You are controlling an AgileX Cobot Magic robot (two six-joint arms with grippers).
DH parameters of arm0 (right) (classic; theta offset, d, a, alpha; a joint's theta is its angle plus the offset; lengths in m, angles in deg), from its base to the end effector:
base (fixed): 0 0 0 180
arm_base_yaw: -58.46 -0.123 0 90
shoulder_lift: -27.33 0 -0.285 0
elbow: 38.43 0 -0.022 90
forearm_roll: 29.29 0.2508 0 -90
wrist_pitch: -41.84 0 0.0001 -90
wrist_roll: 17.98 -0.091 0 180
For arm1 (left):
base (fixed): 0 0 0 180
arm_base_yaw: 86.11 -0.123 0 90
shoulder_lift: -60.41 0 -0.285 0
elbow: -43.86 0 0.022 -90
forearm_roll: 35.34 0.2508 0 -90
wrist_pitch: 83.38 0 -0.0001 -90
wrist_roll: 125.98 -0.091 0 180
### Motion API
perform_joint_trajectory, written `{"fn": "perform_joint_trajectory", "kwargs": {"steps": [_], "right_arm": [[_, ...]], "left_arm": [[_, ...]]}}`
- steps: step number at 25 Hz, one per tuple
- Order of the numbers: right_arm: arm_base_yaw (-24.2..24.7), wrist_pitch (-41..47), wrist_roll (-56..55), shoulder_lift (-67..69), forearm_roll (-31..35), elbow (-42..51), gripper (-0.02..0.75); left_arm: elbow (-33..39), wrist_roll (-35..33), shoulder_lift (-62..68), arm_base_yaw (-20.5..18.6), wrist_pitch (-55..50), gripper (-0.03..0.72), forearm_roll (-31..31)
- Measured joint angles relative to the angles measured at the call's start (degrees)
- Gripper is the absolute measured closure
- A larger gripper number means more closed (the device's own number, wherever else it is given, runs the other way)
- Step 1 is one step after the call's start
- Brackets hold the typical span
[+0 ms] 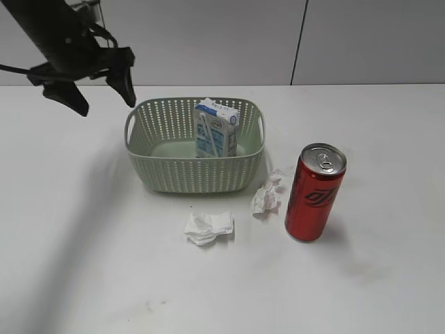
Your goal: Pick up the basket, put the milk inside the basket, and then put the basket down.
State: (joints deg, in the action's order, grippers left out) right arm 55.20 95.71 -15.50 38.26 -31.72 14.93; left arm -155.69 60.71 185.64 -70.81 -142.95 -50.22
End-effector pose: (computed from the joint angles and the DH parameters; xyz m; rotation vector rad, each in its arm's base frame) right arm 0.0169 -0.0022 0.2627 -0.1079 2.0590 -0.0424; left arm 0.4148 -0.1344 0.2237 0.0686 2.9062 -0.4170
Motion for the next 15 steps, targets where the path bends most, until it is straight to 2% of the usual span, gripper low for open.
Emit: {"fn": "perform_joint_trajectory", "kwargs": {"steps": [4, 8, 15], "right_arm": [[0.0, 0.0, -0.07, 0.0, 0.11, 0.0, 0.148], [0.0, 0.0, -0.13, 0.0, 0.54, 0.0, 0.148], [0.0, 0.05, -0.18, 0.0, 0.69, 0.0, 0.148]], "left_arm": [[-0.02, -4.9, -4.25, -4.12, -4.66, 0.001, 0.49], [-0.02, -8.99, -7.06, -8.23, -9.34, 0.01, 5.22], [4.34, -10.8, -14.8, -13.59, -9.88, 0.051, 7.89]]}}
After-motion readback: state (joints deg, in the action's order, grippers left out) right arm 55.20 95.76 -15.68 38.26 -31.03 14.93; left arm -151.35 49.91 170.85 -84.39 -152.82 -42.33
